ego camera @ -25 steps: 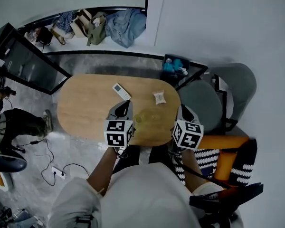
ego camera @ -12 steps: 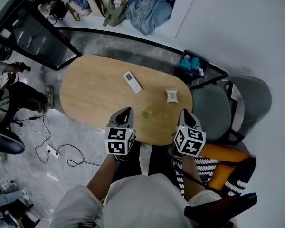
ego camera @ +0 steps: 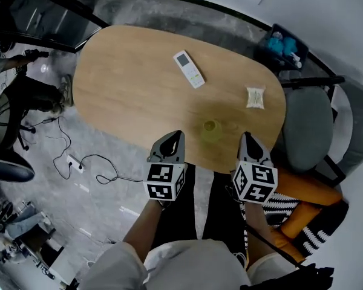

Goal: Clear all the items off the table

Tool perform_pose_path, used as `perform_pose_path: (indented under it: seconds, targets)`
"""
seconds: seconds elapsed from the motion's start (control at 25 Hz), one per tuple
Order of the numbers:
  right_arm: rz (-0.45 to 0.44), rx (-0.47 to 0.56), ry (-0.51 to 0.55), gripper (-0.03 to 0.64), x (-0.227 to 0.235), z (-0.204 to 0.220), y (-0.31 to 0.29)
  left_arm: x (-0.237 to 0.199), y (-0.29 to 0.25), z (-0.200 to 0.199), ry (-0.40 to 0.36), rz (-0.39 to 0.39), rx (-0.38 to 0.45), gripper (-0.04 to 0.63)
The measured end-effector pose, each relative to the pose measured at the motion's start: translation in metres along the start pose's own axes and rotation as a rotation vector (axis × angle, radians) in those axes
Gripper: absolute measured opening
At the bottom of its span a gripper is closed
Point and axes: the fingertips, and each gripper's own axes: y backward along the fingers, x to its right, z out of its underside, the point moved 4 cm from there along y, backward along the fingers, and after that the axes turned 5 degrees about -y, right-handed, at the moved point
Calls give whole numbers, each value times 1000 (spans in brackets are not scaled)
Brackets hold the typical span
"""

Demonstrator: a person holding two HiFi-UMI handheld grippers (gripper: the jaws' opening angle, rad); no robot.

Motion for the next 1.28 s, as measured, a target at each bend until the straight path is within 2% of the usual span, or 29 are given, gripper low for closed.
perform_pose_path:
  seconds: [0.2, 0.4, 0.68, 0.8, 1.0, 1.28]
  targets:
    - [-21, -23, -8, 23, -10, 22, -23, -8, -17, 25, 7, 6, -19, 3]
    - [-90, -25, -38, 25, -19, 28, -35, -8, -25, 42, 13, 17, -34, 3]
    - [-132, -86, -3, 29, -29, 40, -59, -21, -35, 57, 32, 5, -48, 3]
    - [-147, -112, 6, 76, -31, 44, -67, -26, -39, 60, 33, -3, -54, 3]
    - [-173, -174, 33, 115, -36, 54, -83, -32, -43, 65, 35, -4, -67, 3]
    - [-157, -228, 63, 115, -38, 60, -98, -43, -45, 74, 42, -7, -93, 3]
